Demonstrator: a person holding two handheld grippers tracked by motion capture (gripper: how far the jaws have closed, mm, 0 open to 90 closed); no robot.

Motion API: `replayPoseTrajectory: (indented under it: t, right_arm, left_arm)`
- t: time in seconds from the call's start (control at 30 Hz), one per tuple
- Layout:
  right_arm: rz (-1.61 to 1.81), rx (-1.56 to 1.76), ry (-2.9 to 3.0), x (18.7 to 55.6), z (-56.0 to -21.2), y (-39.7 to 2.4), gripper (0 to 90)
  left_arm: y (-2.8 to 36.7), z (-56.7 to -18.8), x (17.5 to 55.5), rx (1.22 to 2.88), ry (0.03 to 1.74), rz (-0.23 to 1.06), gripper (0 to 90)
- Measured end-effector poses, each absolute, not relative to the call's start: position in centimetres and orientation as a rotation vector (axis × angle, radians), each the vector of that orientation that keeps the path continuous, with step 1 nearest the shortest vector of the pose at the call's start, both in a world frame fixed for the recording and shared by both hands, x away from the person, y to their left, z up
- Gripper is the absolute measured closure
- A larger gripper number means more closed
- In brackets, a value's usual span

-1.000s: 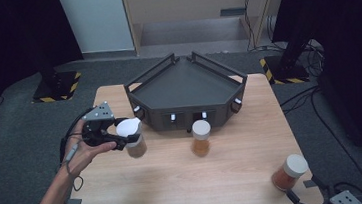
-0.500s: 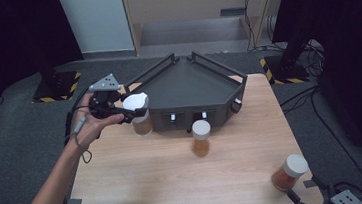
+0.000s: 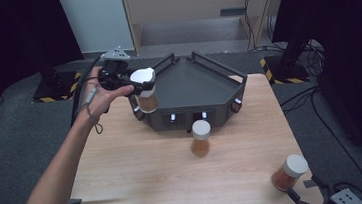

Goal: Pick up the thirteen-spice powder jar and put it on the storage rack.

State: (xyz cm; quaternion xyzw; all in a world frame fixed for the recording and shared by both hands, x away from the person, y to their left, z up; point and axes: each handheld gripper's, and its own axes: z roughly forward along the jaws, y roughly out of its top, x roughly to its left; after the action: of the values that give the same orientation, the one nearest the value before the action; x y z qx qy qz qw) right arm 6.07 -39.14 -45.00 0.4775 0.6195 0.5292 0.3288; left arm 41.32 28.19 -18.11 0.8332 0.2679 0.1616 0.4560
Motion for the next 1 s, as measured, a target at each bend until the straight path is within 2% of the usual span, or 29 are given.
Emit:
replayPoseTrajectory:
  t: [0.6,1.0]
  right_arm:
    - [1.401,1.259,1.619,6.2,-45.2,-39.4,5.1]
    - [1.405,1.27,1.609,6.2,-45.3,-39.5,5.1]
  left_arm:
    - [24.9,-20.8,46.7,2.01,0.806,0.413,29.5]
    - [24.1,-22.6,48.4,1.999,0.903,0.459,29.5]
